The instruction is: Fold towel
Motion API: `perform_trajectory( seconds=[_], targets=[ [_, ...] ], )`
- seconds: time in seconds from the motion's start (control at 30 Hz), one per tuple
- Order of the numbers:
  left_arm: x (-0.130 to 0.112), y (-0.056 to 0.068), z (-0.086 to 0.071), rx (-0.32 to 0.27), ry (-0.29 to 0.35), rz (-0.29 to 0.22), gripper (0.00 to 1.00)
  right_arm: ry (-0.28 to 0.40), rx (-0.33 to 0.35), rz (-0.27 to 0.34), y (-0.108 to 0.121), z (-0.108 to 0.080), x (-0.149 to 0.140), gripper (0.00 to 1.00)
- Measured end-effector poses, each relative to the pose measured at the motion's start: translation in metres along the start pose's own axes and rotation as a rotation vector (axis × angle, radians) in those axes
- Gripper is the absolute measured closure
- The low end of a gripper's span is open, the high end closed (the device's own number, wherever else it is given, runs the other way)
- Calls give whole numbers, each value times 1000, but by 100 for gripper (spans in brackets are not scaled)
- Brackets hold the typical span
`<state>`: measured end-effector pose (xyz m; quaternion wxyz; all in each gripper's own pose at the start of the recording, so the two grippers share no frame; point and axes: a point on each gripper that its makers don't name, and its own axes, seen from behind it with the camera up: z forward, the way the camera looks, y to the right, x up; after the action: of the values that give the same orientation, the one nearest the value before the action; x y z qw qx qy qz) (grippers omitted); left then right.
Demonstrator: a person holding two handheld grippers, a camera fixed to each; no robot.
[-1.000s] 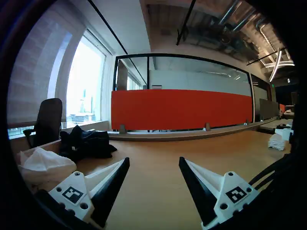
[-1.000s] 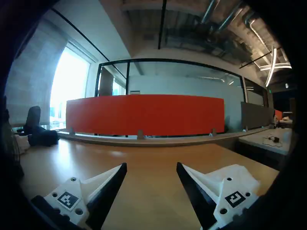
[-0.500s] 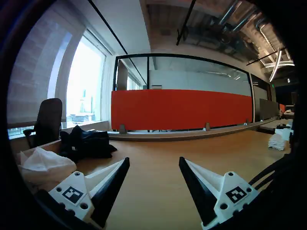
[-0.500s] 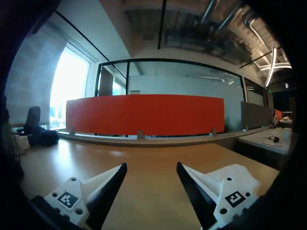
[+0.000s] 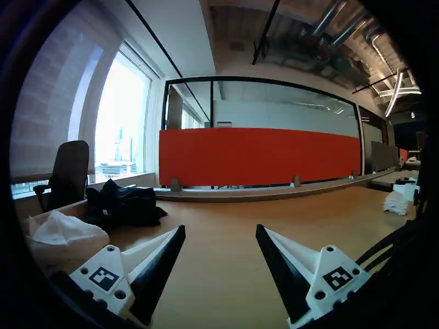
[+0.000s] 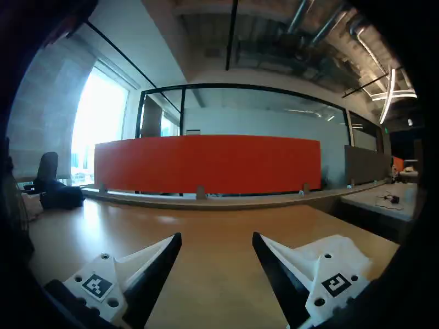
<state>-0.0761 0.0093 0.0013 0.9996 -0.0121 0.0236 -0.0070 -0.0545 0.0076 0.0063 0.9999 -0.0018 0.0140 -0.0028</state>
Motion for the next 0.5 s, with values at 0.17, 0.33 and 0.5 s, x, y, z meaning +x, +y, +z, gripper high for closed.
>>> perform_trajectory(
  seconds=[0.17,0.33,0.5],
  targets=[
    [1,0,-1,0,0,0,5,0,0,0,0,0,0,0],
    [1,-1,-1,4,0,0,5,0,0,0,0,0,0,0],
    [2,-2,-1,7,0,0,5,0,0,0,0,0,0,0]
  ],
)
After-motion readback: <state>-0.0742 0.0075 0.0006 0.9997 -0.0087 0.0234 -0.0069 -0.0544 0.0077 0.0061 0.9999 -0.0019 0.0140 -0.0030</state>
